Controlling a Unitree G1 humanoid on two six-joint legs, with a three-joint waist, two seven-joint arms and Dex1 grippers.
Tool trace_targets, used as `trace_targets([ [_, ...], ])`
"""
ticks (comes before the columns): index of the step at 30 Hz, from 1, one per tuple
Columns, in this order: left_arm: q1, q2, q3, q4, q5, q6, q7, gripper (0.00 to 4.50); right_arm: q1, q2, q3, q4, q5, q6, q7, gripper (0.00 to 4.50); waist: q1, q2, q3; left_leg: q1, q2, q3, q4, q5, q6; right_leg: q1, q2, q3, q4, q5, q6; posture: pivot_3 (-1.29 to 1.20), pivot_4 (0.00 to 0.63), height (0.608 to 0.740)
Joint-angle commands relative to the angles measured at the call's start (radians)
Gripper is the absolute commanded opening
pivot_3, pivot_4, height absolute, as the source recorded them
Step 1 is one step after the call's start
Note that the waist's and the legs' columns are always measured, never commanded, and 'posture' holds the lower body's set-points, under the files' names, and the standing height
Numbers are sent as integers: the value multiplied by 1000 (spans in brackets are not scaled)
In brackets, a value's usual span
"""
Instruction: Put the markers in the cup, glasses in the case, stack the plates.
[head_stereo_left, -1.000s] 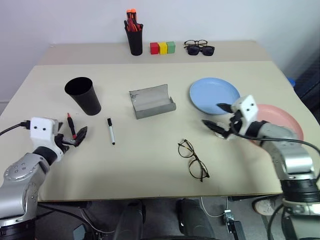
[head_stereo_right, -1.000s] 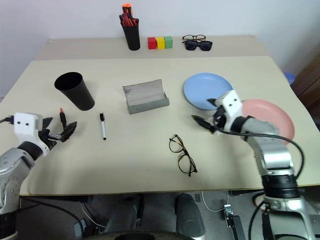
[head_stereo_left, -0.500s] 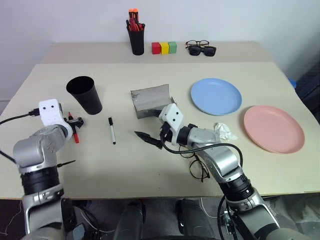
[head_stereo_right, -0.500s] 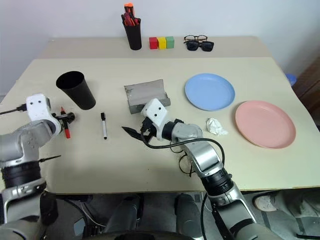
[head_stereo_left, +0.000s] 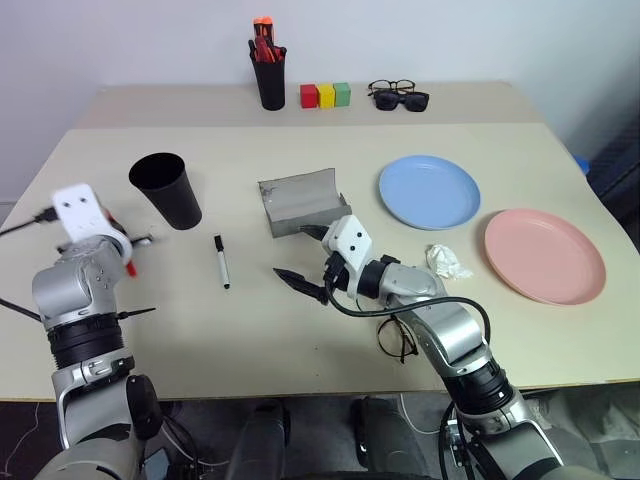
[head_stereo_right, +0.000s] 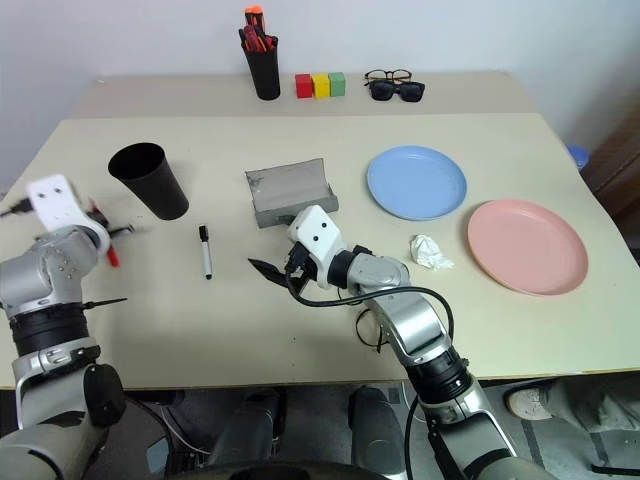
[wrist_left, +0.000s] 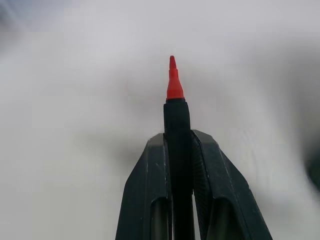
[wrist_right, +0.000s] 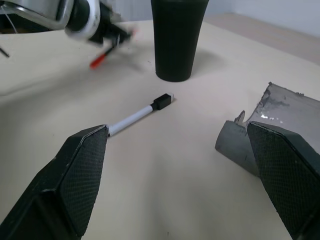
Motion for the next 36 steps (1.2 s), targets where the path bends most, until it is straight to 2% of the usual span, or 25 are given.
trace_targets([
  [1,-46,39,-39,-104,17,-289,-95,20,-63,64,-65,-3,28,-30,-60,4500,1,0,0,0,0,0,0,0,0,0,0,0,0,0,0,0,150,740],
  [4,-96,35,-114,-87,35,-454,-171,20,-98,106,-97,40,18,-43,-103,4500,16,0,0,0,0,0,0,0,0,0,0,0,0,0,0,0,150,740],
  [10,-137,-5,-220,54,88,-604,-222,20,-106,116,-92,63,8,-67,-107,4500,16,0,0,0,-1,1,0,0,0,1,0,0,-1,0,0,0,150,740],
  [19,-95,-52,-230,207,104,-725,-202,20,-89,110,-98,38,4,-65,-123,4500,-7,0,0,0,0,0,0,0,0,0,1,0,1,0,0,0,150,740],
  [25,-84,-70,-224,207,103,-738,-183,2974,-92,103,-98,36,4,-65,-124,4500,-7,0,0,0,0,0,0,0,0,0,1,0,1,0,0,0,150,740],
  [29,-62,-77,-204,69,40,-715,-210,2974,-87,86,-99,28,2,-59,-117,4500,-7,0,0,0,0,0,0,0,0,0,1,0,1,0,0,0,150,740],
  [33,75,-49,-261,-247,-121,-506,-376,2974,-73,36,-123,24,10,-54,-99,4500,-8,0,0,0,0,0,0,0,0,0,0,0,1,0,0,0,150,740],
  [36,215,25,-322,-463,-215,-196,-421,3828,-72,4,-142,38,11,-59,-91,4500,-9,1,0,0,0,0,0,0,0,1,0,0,1,0,0,0,150,740],
])
